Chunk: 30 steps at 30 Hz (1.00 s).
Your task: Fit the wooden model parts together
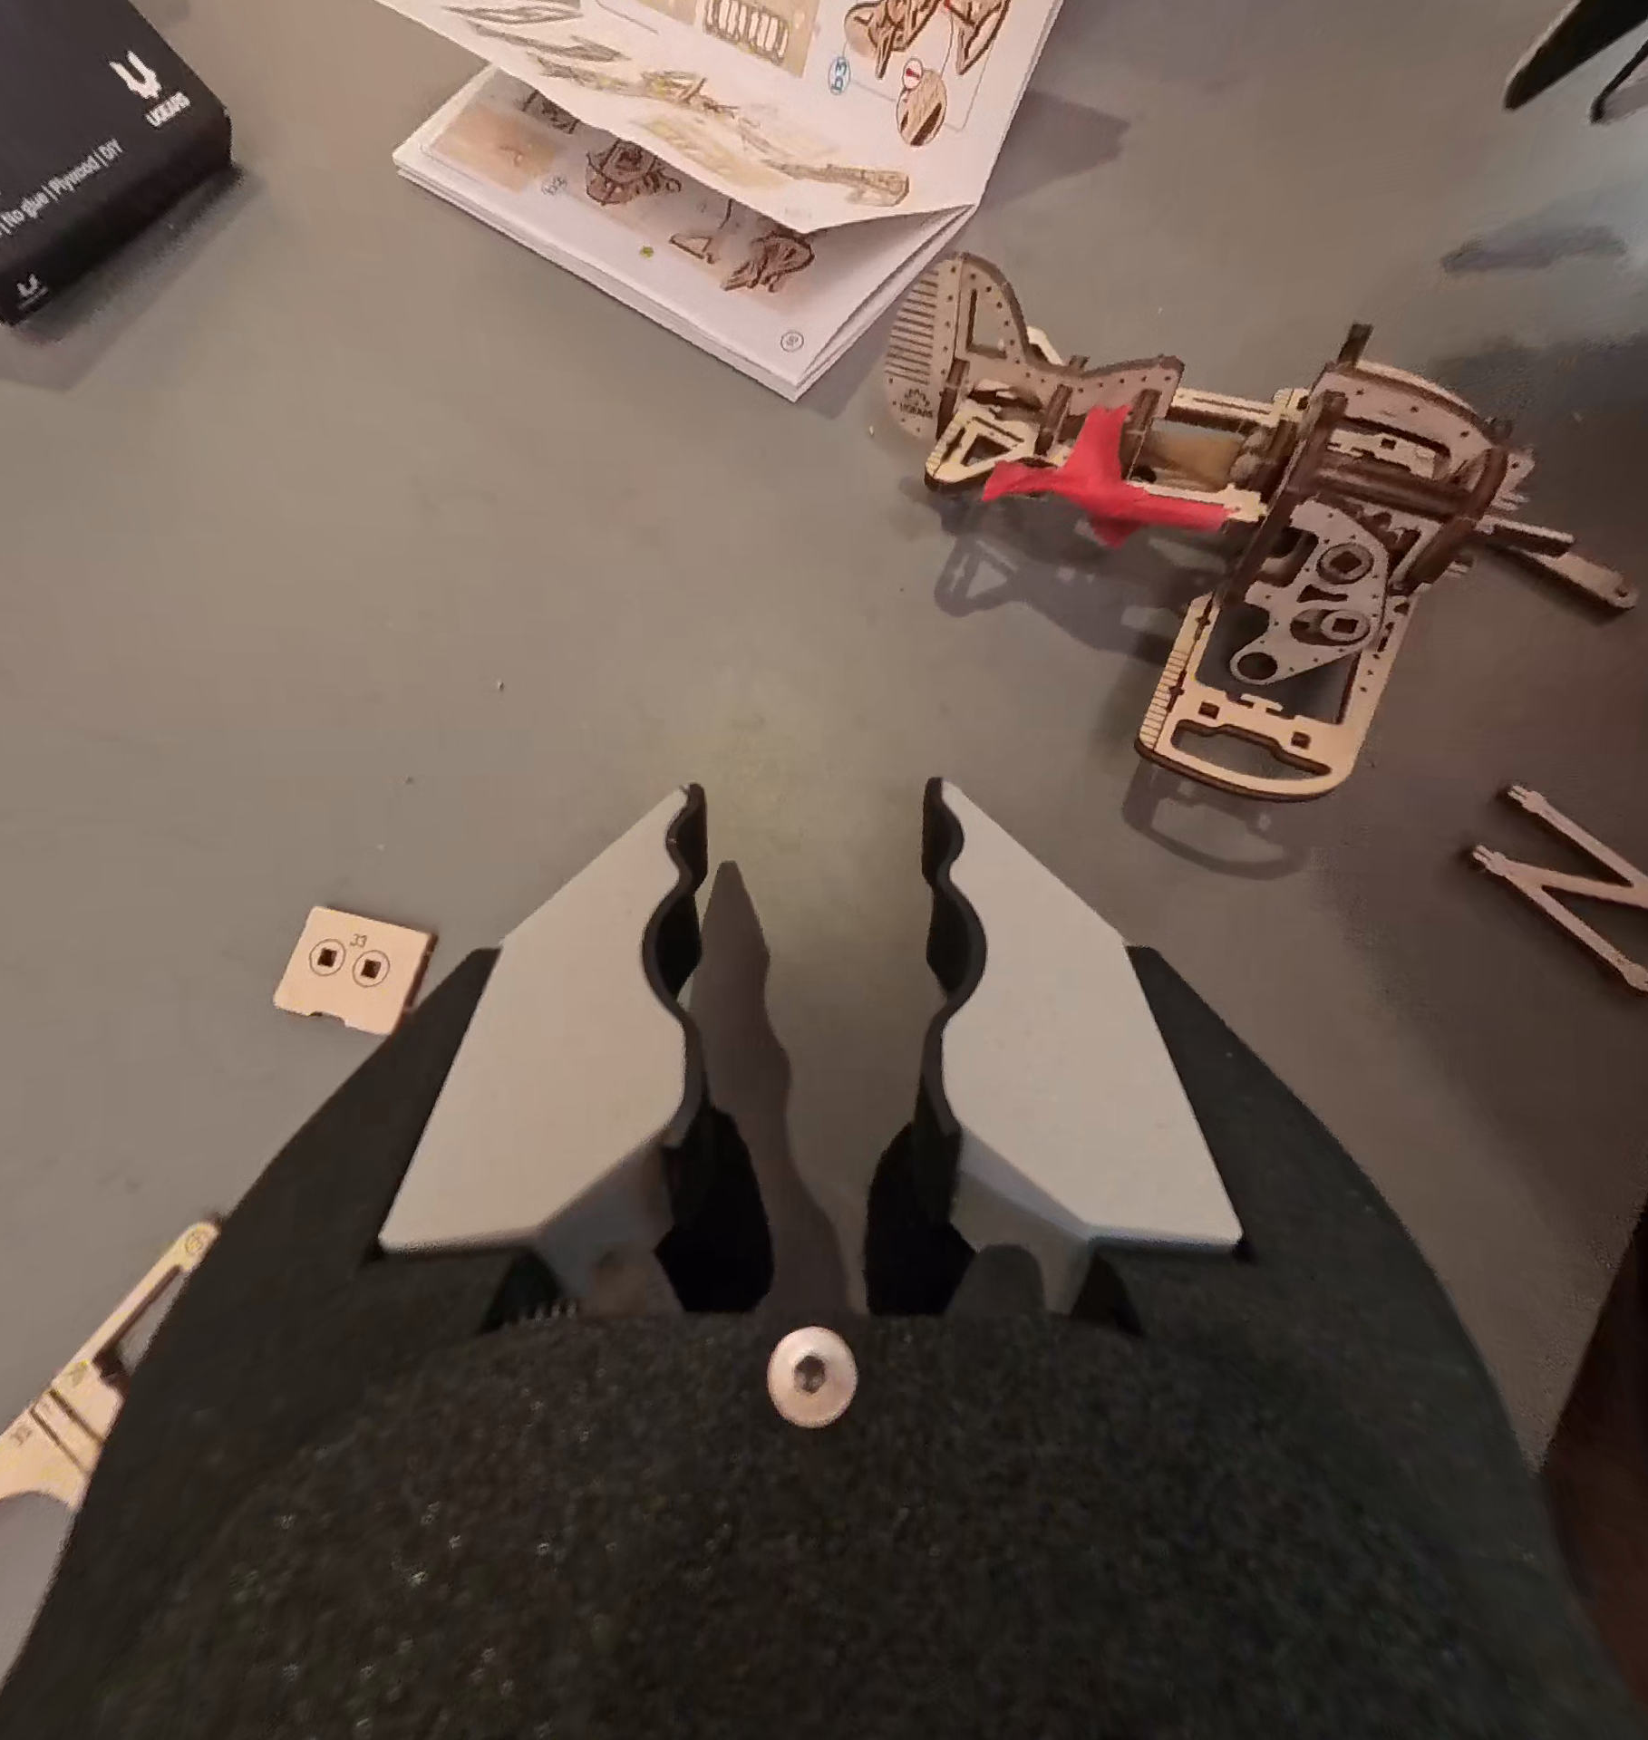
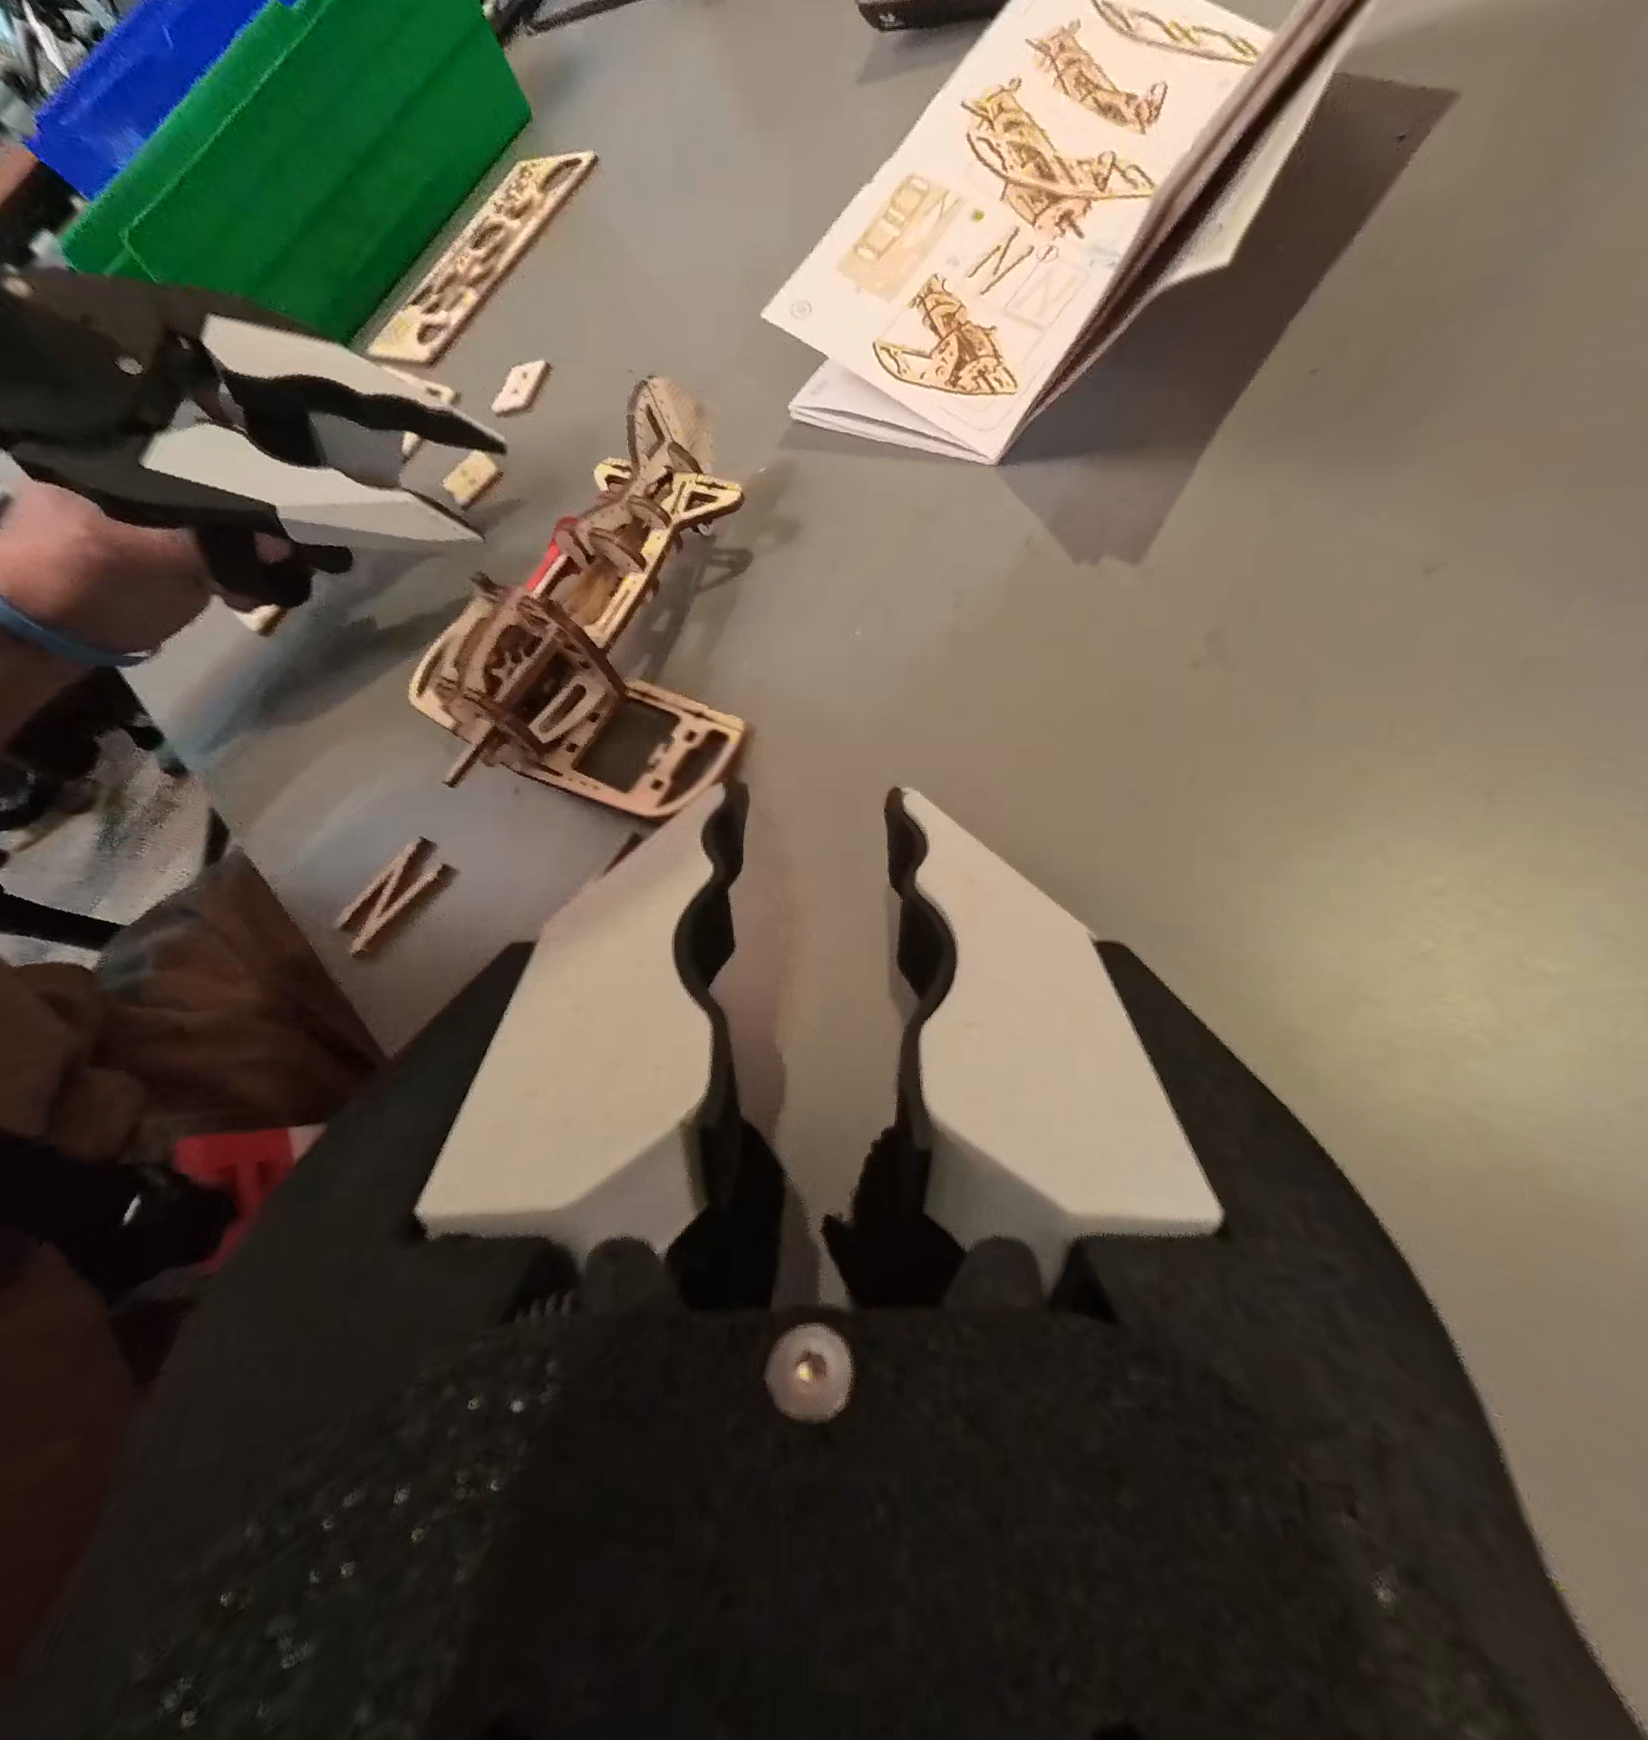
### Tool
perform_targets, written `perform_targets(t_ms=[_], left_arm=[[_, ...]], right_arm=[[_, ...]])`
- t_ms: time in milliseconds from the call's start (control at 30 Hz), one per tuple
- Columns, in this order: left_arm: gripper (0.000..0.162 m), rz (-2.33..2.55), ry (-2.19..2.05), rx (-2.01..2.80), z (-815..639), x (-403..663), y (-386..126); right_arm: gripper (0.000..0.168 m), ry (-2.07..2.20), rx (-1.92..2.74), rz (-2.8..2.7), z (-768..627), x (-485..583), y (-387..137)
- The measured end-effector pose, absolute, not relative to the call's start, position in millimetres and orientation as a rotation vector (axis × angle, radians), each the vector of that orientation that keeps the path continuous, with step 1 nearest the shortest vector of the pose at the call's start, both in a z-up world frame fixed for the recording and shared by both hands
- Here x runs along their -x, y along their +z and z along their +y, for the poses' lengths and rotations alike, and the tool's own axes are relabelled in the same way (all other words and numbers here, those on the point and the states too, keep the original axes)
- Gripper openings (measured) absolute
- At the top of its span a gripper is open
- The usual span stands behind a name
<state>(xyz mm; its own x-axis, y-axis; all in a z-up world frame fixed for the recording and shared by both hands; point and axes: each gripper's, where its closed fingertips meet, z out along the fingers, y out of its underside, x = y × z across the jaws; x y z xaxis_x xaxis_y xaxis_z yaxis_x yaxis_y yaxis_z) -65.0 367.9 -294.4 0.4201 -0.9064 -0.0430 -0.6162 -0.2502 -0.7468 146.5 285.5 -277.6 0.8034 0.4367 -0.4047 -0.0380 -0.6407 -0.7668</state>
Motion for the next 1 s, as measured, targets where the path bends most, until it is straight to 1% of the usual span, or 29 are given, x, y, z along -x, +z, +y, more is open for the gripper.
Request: perform_targets(t_ms=[300,1000], left_arm=[[0.042,1.241,-0.647,1.963,370.0,54.0,-289.5],[0.042,1.241,-0.676,2.001,368.1,55.1,-296.9]], right_arm=[[0.027,0.658,2.168,-0.364,285.0,-149.1,-285.9],[0.026,0.694,2.182,-0.367,284.2,-144.3,-290.4]])
